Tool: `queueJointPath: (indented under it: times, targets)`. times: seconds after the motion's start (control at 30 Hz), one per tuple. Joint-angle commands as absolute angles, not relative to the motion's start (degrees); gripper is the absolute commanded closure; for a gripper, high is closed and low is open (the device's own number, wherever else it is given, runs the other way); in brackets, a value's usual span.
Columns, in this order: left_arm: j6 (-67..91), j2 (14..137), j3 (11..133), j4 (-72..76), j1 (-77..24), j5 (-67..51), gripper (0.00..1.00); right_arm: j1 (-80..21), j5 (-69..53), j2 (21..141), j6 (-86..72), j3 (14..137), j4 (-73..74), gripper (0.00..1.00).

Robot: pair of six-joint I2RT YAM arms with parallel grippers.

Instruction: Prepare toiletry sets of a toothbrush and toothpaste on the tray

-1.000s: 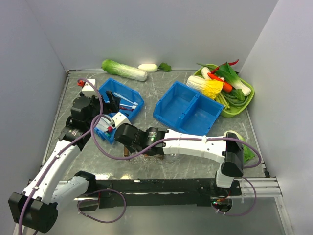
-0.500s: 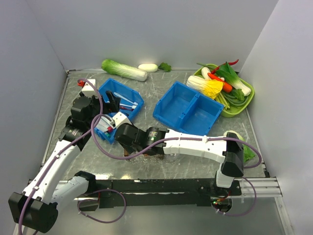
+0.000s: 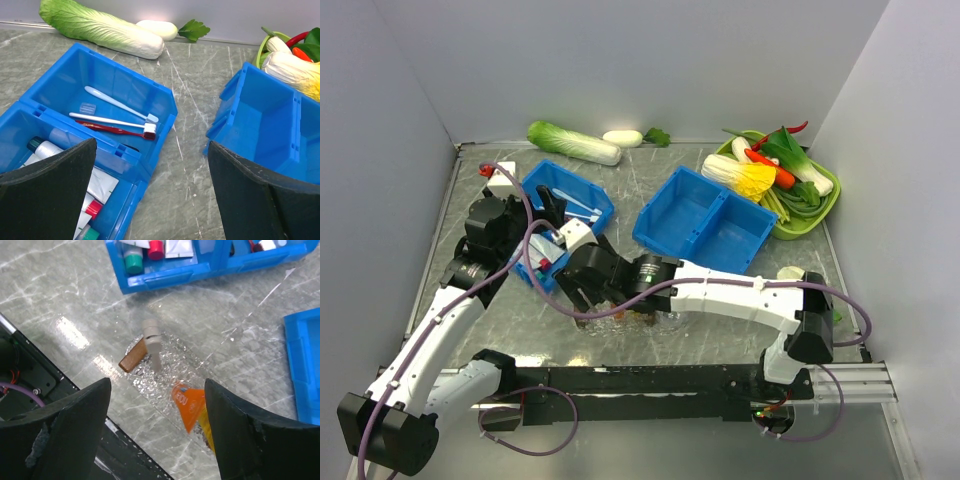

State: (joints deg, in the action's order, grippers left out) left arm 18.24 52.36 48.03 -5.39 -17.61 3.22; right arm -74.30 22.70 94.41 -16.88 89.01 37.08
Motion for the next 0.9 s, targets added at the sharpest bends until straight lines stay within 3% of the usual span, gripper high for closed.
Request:
queueJointPath:
  times: [0.0, 0.3, 0.57, 0.87]
  targets:
    - [18.2, 51.7, 48.3, -3.3, -17.6, 3.1, 0.04, -71.2, 21.1, 87.6, -18.1, 86.5, 33.4, 0.16]
    - [20.3, 51.4, 47.5, -2.7, -16.1, 4.8, 0.03, -59.0, 9.8, 73.8, -21.5, 71.6, 23.2, 0.12]
    - [21.8, 52.2, 47.8, -3.1, -15.1, 6.3, 0.03, -44.3, 4.7, 60.7, -20.7, 59.5, 20.7, 0.01]
    - [24.3, 52.0, 49.4, -4.0, -15.1, 7.6, 0.04, -31.4, 3.1, 47.6, -19.8, 50.8, 21.6, 0.00]
